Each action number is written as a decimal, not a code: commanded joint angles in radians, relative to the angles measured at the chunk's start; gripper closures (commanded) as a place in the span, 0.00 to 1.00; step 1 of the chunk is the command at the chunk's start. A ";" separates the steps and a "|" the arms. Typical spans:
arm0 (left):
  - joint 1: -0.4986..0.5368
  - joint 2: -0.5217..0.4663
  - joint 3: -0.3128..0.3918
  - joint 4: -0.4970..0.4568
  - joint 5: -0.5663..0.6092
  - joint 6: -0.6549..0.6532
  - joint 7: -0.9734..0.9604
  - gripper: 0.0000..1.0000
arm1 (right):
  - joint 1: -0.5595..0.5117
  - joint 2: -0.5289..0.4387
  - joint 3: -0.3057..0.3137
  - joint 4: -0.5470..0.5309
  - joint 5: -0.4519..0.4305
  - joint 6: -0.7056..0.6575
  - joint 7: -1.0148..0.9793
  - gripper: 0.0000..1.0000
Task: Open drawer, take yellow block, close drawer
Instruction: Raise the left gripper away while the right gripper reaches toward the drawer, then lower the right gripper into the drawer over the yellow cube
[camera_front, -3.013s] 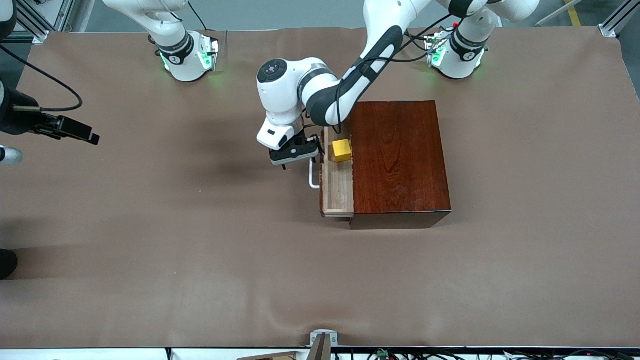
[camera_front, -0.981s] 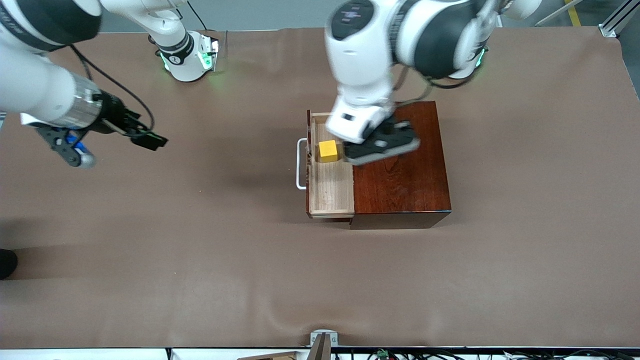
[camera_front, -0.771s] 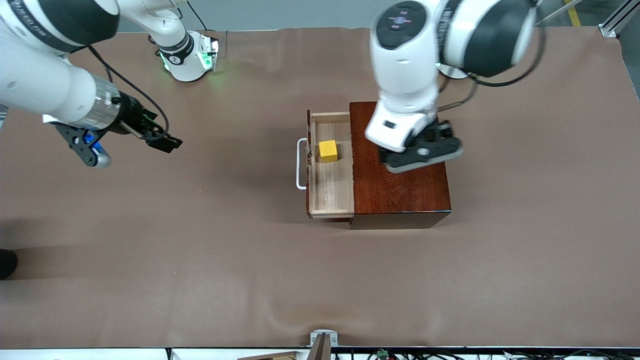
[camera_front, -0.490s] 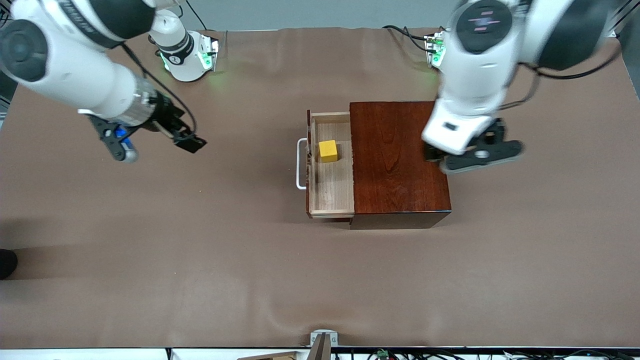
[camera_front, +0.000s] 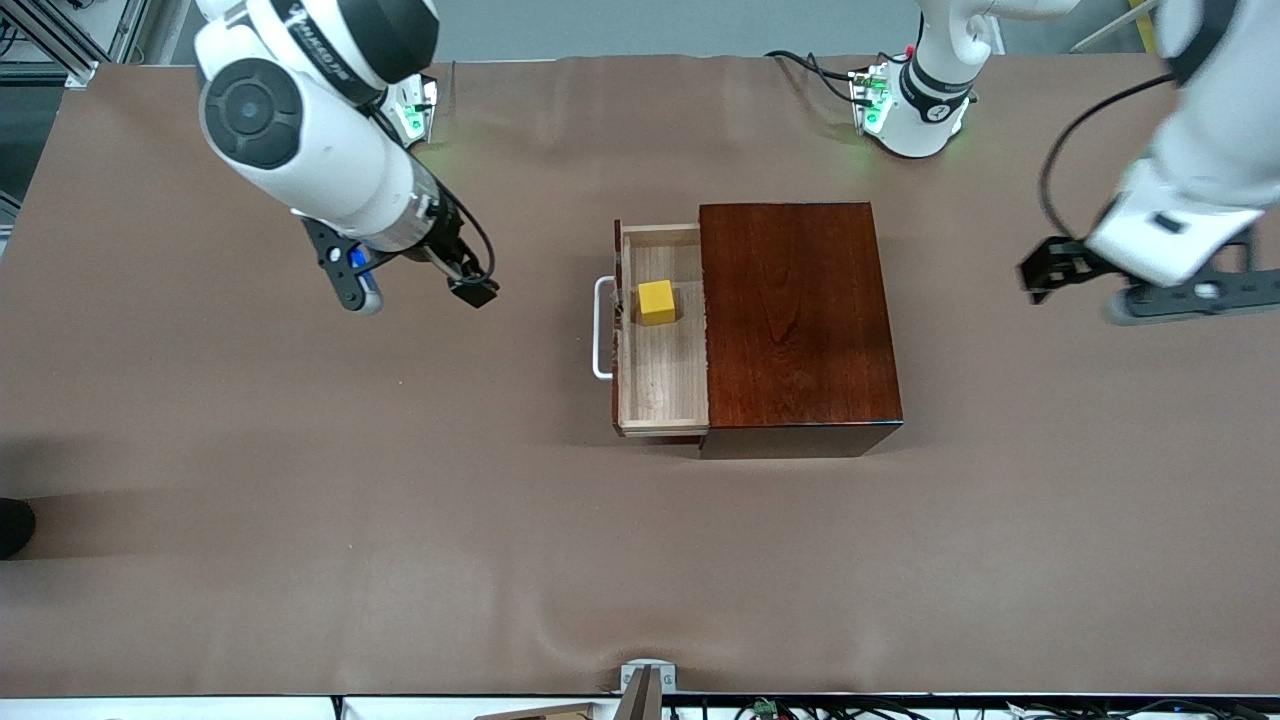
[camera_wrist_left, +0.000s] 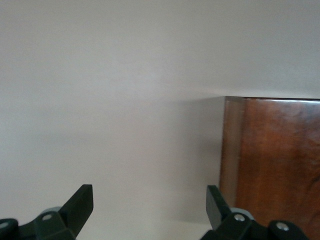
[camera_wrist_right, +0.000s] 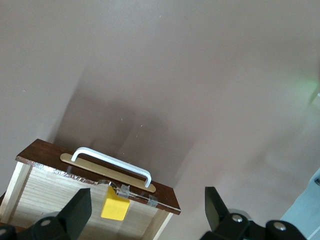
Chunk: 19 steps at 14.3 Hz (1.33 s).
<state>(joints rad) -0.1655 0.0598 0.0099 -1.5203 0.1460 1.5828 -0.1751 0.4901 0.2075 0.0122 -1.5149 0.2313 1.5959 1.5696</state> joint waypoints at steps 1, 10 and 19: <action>0.043 -0.012 -0.007 0.035 -0.035 -0.001 0.133 0.00 | 0.034 0.013 -0.011 0.002 0.008 0.027 0.081 0.00; 0.100 -0.070 -0.007 0.040 -0.083 -0.026 0.204 0.00 | 0.179 0.122 -0.012 -0.001 0.003 0.208 0.380 0.00; 0.106 -0.158 -0.014 -0.072 -0.083 -0.033 0.221 0.00 | 0.283 0.236 -0.012 0.001 -0.072 0.357 0.563 0.00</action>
<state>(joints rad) -0.0767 -0.0430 0.0078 -1.5337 0.0833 1.5526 0.0147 0.7435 0.4262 0.0112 -1.5173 0.1995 1.9317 2.0817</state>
